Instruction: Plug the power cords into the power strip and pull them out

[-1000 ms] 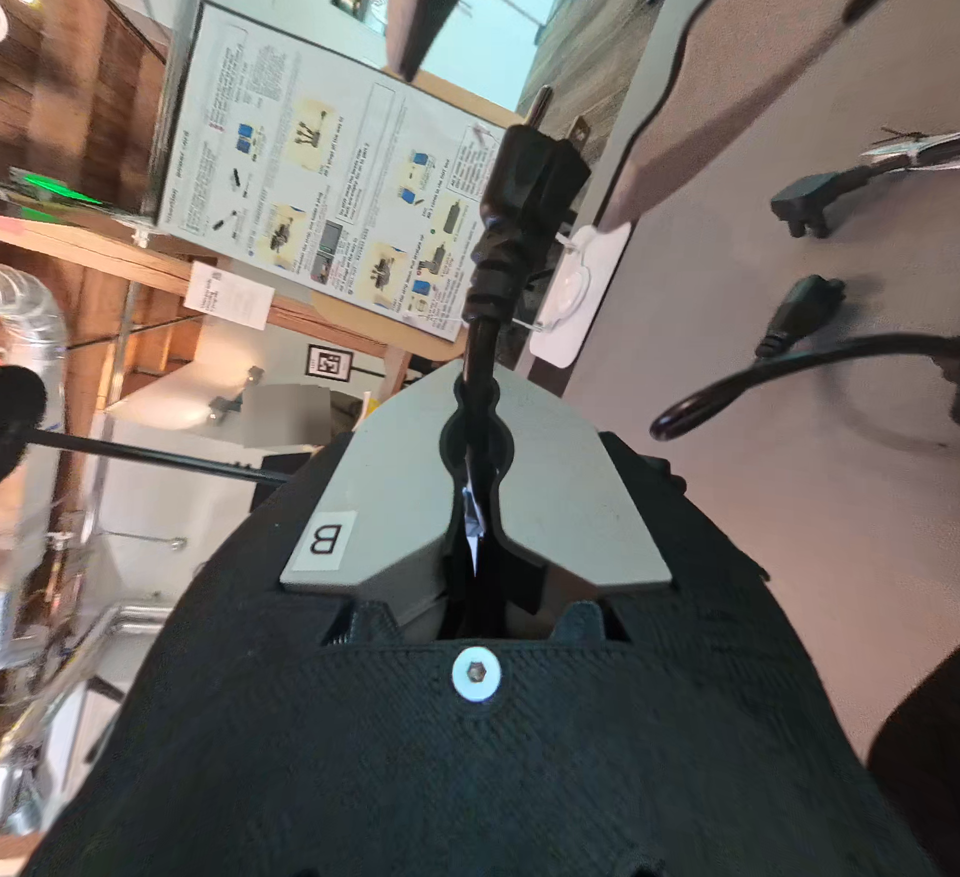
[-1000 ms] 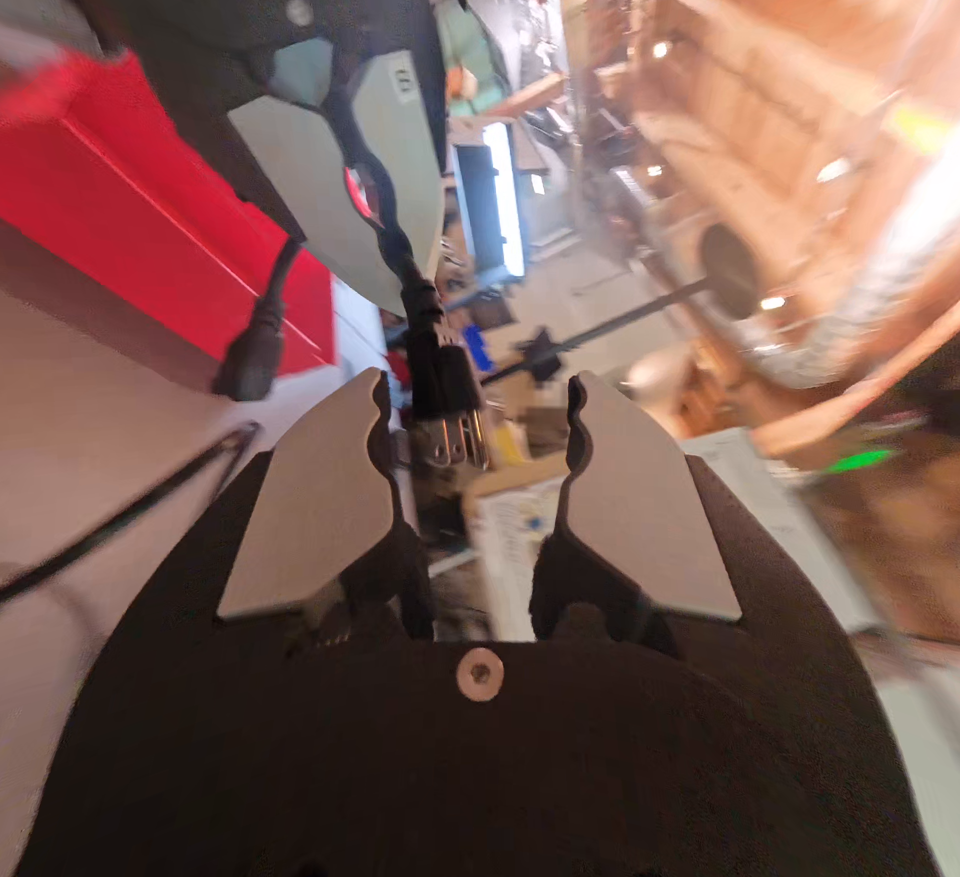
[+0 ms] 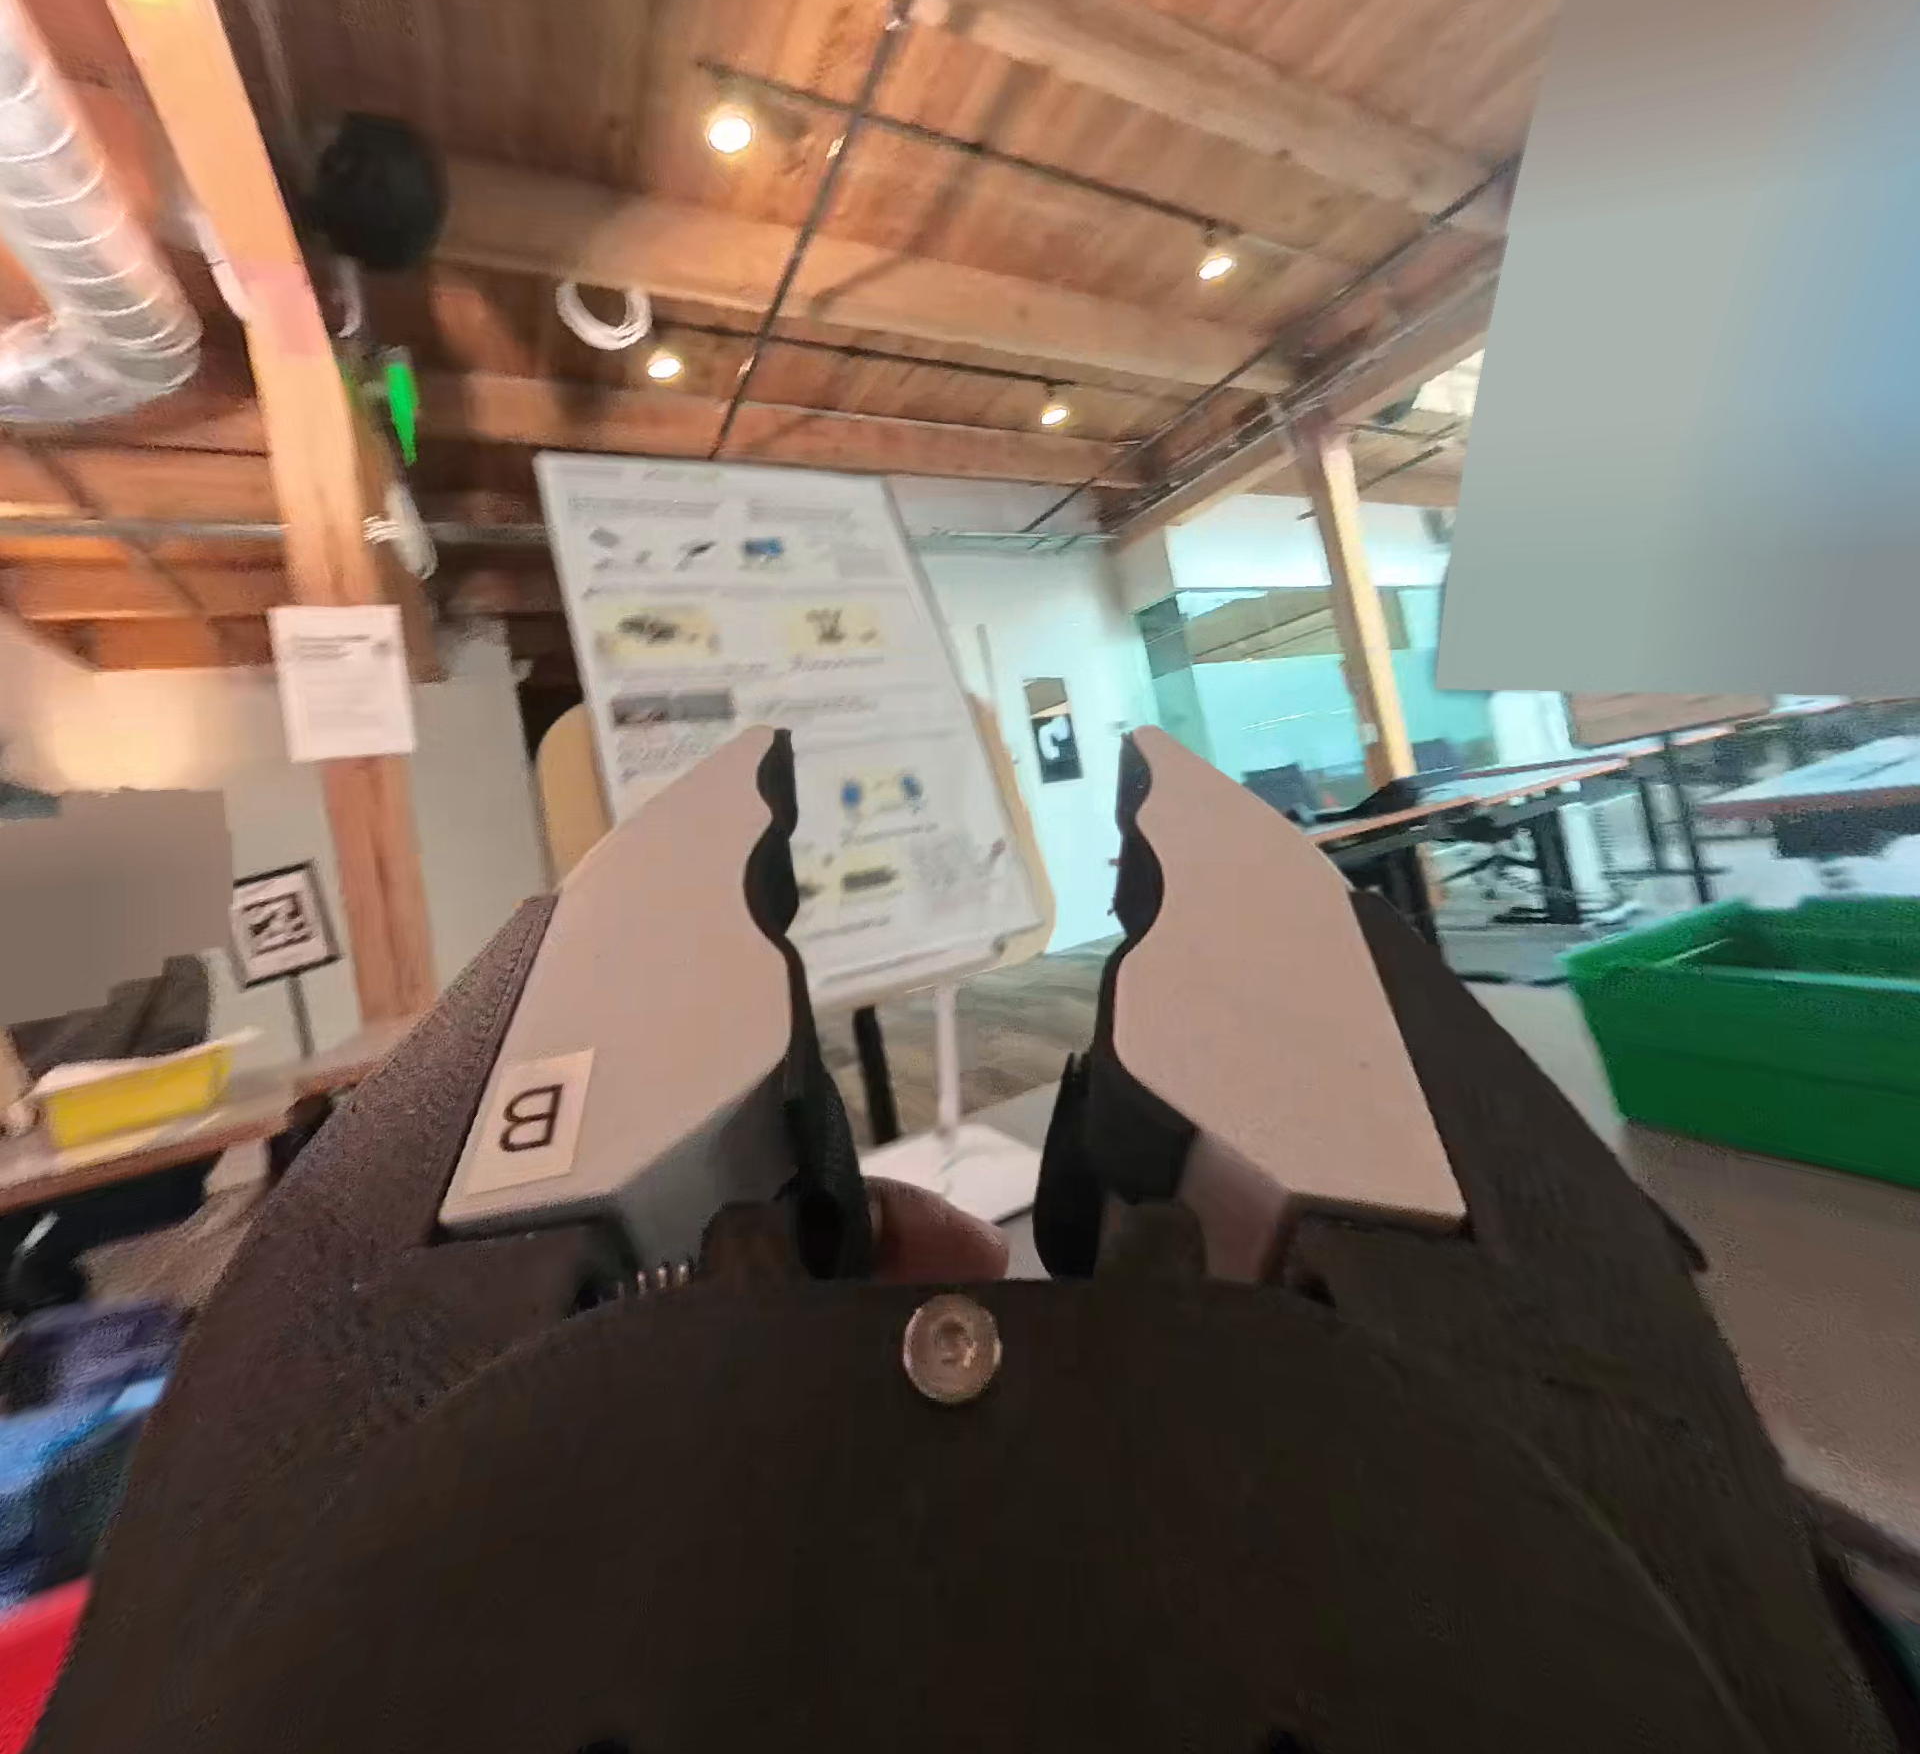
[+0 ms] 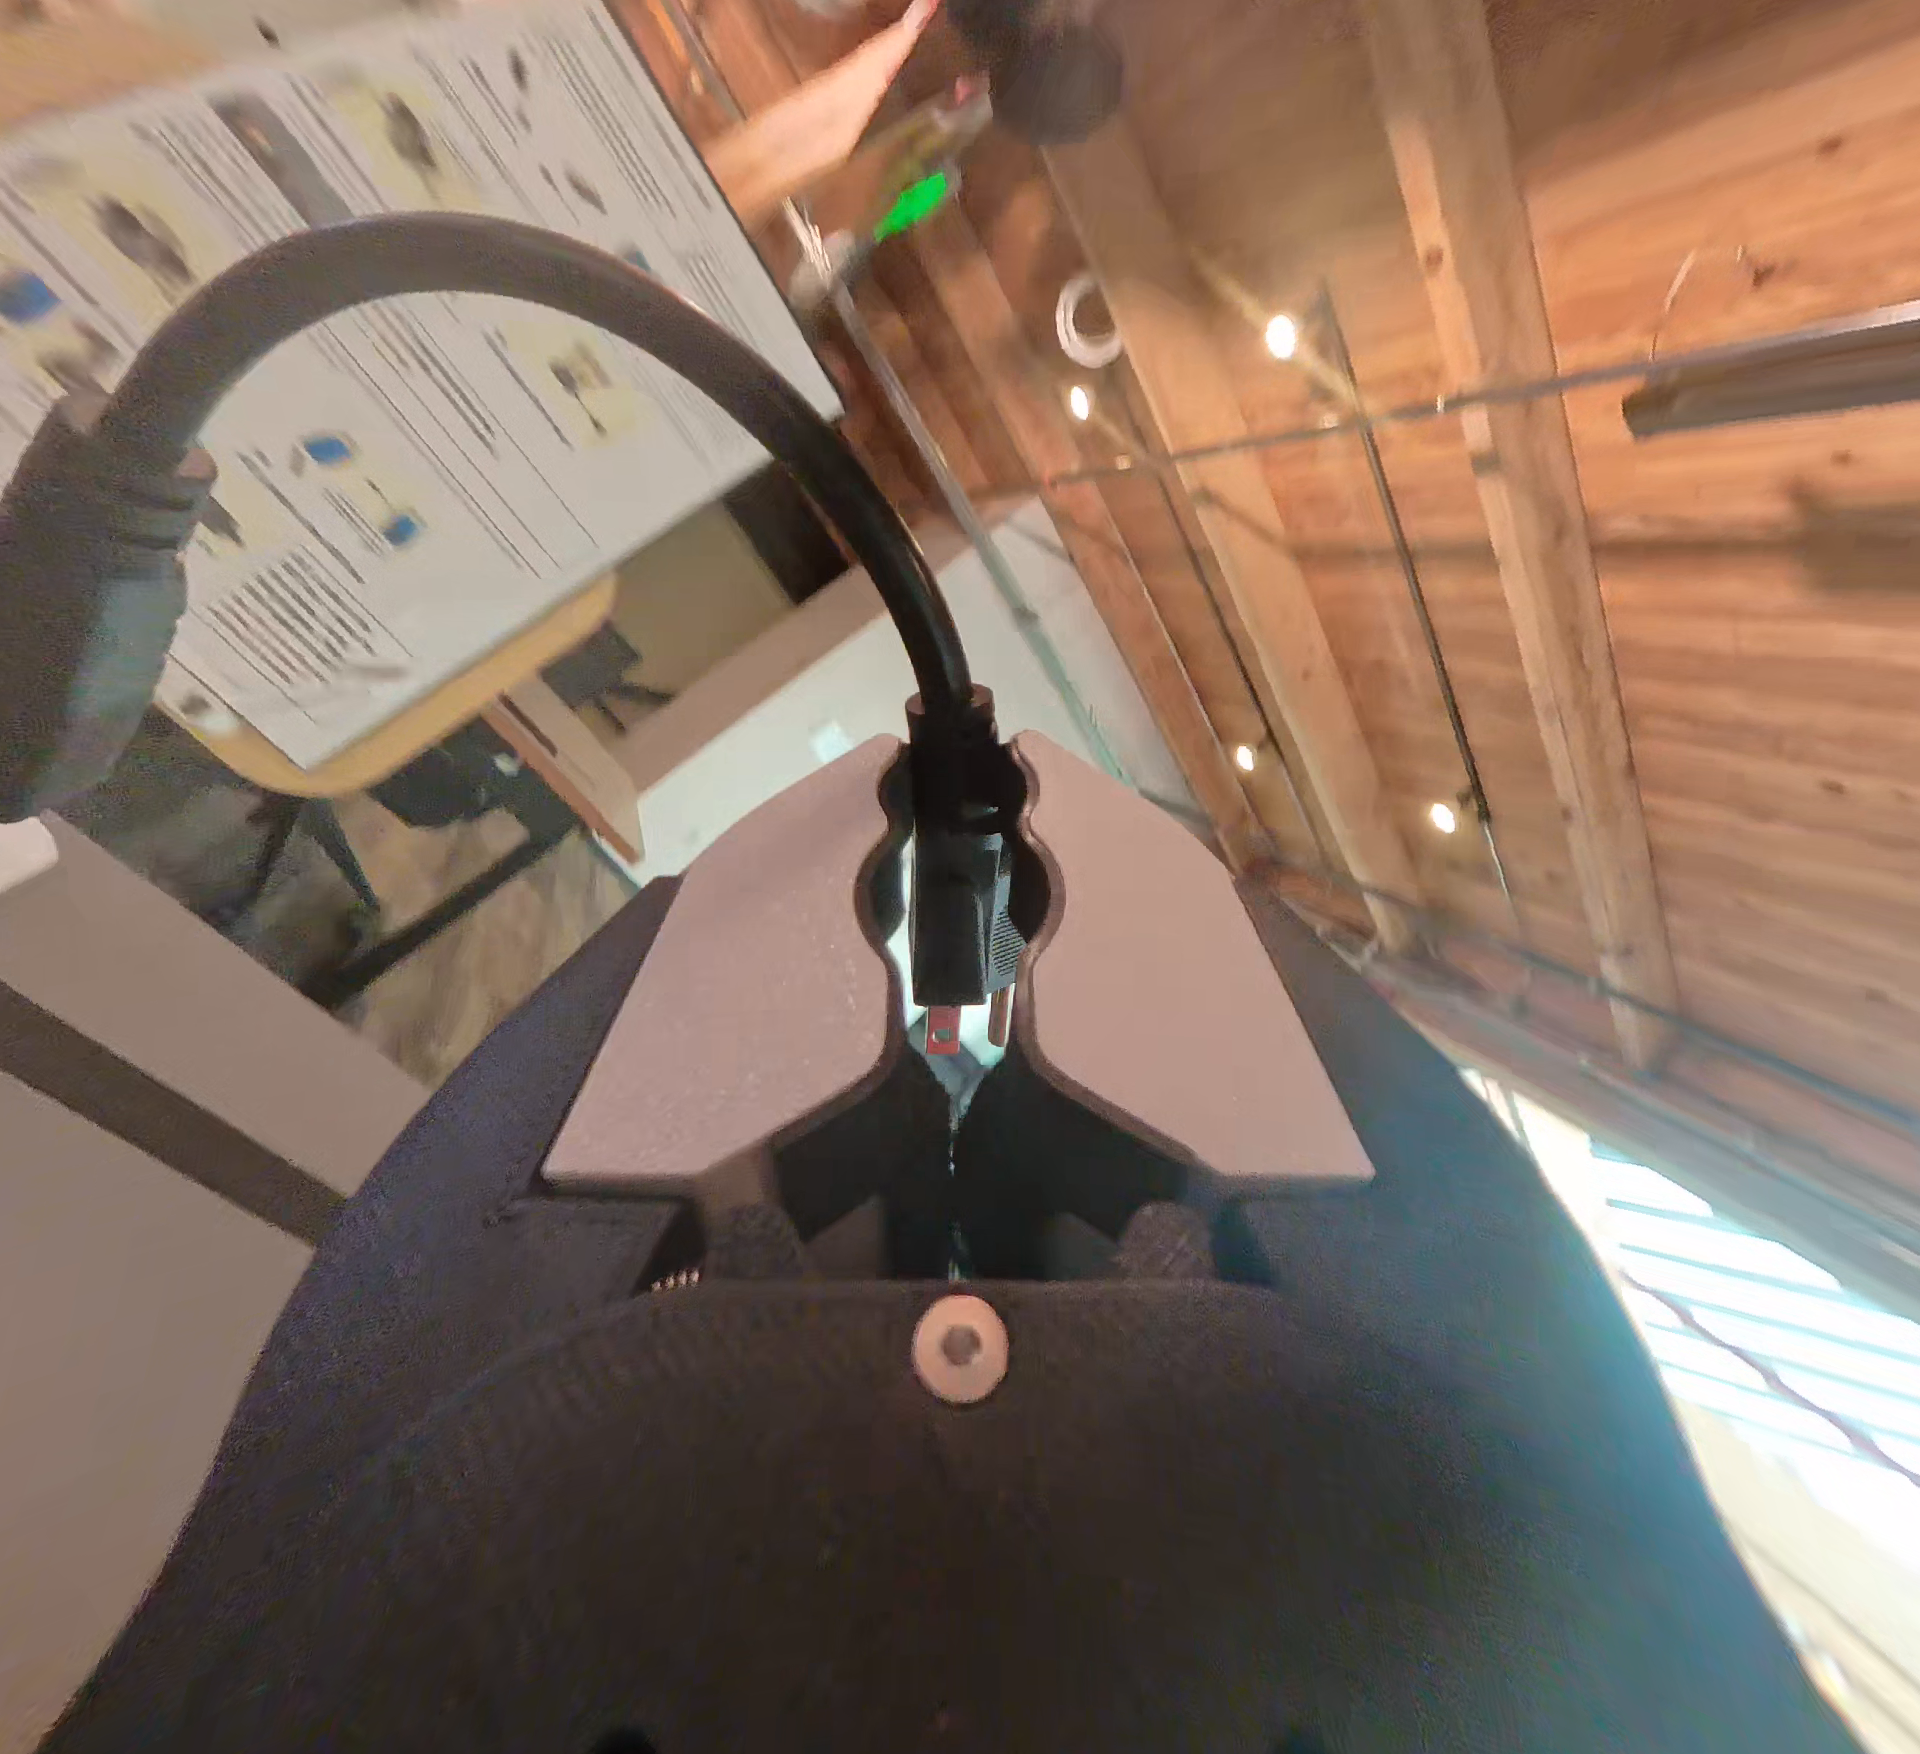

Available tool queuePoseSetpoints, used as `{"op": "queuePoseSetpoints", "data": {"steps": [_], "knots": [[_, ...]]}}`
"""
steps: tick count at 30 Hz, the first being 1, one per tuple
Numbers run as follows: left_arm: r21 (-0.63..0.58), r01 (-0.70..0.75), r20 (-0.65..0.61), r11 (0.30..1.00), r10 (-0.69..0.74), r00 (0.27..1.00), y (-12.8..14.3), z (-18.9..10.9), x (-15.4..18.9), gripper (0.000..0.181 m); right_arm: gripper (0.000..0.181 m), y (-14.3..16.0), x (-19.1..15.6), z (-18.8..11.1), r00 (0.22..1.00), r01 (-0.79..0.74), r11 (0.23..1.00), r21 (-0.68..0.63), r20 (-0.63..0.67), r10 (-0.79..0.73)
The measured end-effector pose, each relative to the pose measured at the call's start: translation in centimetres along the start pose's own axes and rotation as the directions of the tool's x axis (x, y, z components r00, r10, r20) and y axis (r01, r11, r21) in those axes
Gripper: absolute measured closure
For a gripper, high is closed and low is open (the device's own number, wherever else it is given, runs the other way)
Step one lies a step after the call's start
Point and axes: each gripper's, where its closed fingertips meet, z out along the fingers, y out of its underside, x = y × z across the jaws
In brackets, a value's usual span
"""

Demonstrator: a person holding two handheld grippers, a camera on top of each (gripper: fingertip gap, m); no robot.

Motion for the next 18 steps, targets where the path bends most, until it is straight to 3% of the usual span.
{"op": "queuePoseSetpoints", "data": {"steps": [3,7,15,18], "knots": [[-0.019,-0.046,0.052,0.999,0.046,0.998,3.3,-1.9,-0.5,0.125,0.166,4.2,2.4,-0.3,1.000,-0.010,0.989,-0.145,-0.031,0.005],[-0.041,0.022,0.042,0.999,-0.021,0.999,4.2,-1.6,-0.8,0.125,0.166,9.9,4.6,-1.3,1.000,-0.004,0.935,-0.356,-0.027,-0.006],[-0.079,-0.055,0.008,0.995,0.056,0.998,5.1,-1.6,0.1,0.124,0.166,19.4,6.1,-5.2,0.995,-0.054,0.748,-0.662,0.025,0.095],[-0.099,-0.038,0.007,0.994,0.039,0.999,5.7,-1.6,0.0,0.124,0.166,22.8,5.1,-7.0,0.976,-0.085,0.648,-0.757,0.069,0.209]]}}
